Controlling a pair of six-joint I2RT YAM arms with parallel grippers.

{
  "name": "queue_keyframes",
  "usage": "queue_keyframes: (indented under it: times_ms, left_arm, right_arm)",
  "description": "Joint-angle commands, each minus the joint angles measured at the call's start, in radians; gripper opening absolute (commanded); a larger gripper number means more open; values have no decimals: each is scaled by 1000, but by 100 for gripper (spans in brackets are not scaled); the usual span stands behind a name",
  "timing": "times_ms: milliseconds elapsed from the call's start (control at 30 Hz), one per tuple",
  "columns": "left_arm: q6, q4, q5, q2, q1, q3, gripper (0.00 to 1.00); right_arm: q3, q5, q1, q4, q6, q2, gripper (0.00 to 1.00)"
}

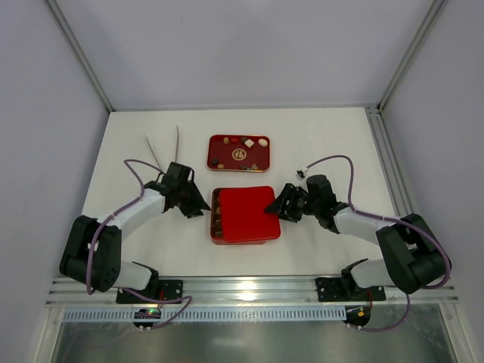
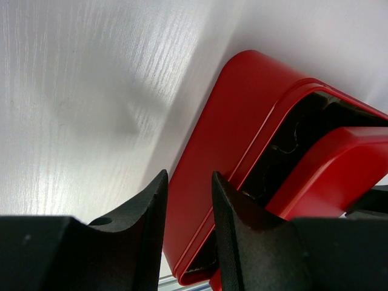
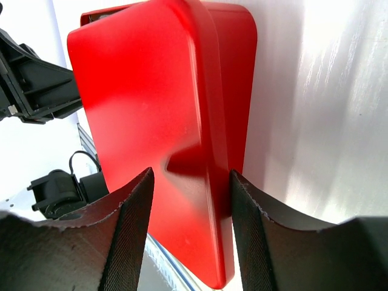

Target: Pack the chocolate

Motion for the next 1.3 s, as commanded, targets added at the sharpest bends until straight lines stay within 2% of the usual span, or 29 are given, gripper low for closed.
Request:
queue_keyframes:
  times_ms: [0, 767, 1267]
  left_arm:
    - [19, 38, 26, 9, -9, 38, 34]
    - [-34, 69, 37, 14, -70, -2, 33]
    - [30, 8, -21, 14, -86, 55, 35]
  right_arm:
    - [50, 33, 7, -11, 12, -27, 55]
    - [113, 156, 33, -64, 111, 14, 54]
    - [171, 197, 60, -127, 107, 48, 56]
